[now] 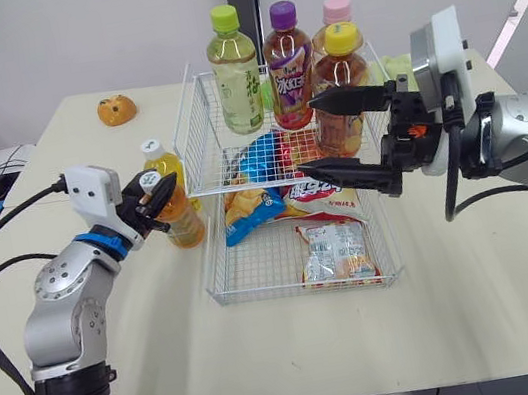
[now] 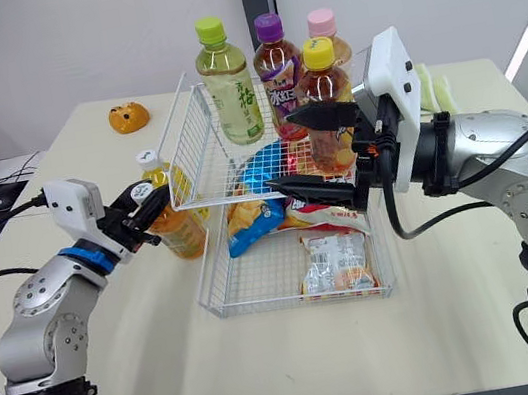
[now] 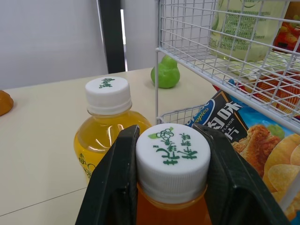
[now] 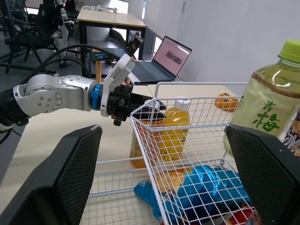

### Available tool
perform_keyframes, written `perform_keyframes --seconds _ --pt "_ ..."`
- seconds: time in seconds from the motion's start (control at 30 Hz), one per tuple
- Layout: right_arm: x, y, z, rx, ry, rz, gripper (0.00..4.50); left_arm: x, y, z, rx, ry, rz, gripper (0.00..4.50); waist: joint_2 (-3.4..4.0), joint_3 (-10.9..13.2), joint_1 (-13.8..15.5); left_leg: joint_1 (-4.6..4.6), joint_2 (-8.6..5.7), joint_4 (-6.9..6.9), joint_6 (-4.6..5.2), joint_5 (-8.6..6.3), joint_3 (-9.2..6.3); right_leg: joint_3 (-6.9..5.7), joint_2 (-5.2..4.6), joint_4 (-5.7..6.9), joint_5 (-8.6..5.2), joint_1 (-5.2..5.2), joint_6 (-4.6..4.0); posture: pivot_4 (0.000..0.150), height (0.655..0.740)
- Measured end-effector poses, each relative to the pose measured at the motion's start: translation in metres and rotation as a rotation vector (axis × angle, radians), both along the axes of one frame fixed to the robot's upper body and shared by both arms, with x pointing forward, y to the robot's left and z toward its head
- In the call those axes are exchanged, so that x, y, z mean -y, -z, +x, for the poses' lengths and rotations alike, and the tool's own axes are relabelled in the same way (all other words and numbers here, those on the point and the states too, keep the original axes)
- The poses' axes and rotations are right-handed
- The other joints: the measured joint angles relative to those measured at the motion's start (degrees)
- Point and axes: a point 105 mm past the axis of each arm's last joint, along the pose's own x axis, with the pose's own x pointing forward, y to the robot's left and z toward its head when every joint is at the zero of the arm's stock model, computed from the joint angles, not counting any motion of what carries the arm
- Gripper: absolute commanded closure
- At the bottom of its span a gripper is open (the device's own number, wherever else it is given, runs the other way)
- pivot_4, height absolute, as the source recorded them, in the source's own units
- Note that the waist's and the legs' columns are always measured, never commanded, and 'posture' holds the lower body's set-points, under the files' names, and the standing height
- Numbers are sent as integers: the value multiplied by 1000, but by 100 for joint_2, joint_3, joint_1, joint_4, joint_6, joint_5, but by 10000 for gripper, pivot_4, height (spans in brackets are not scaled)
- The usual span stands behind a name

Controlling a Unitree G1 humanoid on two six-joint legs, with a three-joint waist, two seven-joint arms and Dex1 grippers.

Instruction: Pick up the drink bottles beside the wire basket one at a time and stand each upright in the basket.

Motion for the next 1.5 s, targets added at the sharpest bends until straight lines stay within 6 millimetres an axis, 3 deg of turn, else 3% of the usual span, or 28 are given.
perform_keyframes --seconds 0.17,0.33,0.5,0.63,0.77,0.93,1.07,1.23,1.37,1.5 --pt "0 0 1 3 1 1 0 -10 -20 -12 -39 99 -69 31341 -3 4 -8 -24 2 1 -14 8 -3 -5 1 0 0 -21 0 1500 7400" --pt "2 -6 7 26 -2 23 0 -31 -89 -28 2 186 4 31341 -17 13 -11 -46 1 2 -16 9 0 -4 3 0 0 -46 0 1500 7400" --pt "-1 -9 11 45 -12 36 0 -30 -131 -42 -11 313 11 31341 -14 15 -3 -58 -1 2 -16 9 4 -1 2 -3 0 -60 1 1500 7400" --pt "-1 -8 11 47 -23 31 0 -19 -166 -51 23 412 46 31341 -15 15 23 -62 -3 2 -16 9 8 0 2 -3 0 -66 1 1500 7400" --pt "4 -8 11 51 -13 10 0 5 -202 -55 70 553 64 31341 -15 16 55 -62 -6 8 -16 9 13 5 3 6 -1 -69 1 1500 7400" --pt "18 -15 9 81 53 -1 0 58 -239 -64 160 806 94 31341 -14 16 131 -61 -7 10 -16 9 19 12 3 5 -1 -69 1 1500 7400" --pt "22 -14 5 83 100 -7 0 91 -233 -51 143 925 92 31341 -7 18 127 -57 -4 12 -16 11 23 18 3 15 0 -71 0 1500 7400" --pt "33 -13 -2 87 194 -6 0 124 -197 -20 121 966 121 31341 -1 21 101 -53 -2 11 -17 12 28 24 3 18 0 -73 0 1500 7400" --pt "37 -14 -8 92 241 2 0 137 -168 17 131 862 153 31341 0 22 94 -56 -3 11 -17 12 33 28 5 18 0 -78 -1 1500 7400" --pt "42 -12 -12 83 285 -1 0 151 -155 23 141 887 145 31341 0 22 115 -61 -5 6 -17 11 34 28 3 7 0 -77 -1 1500 7400"
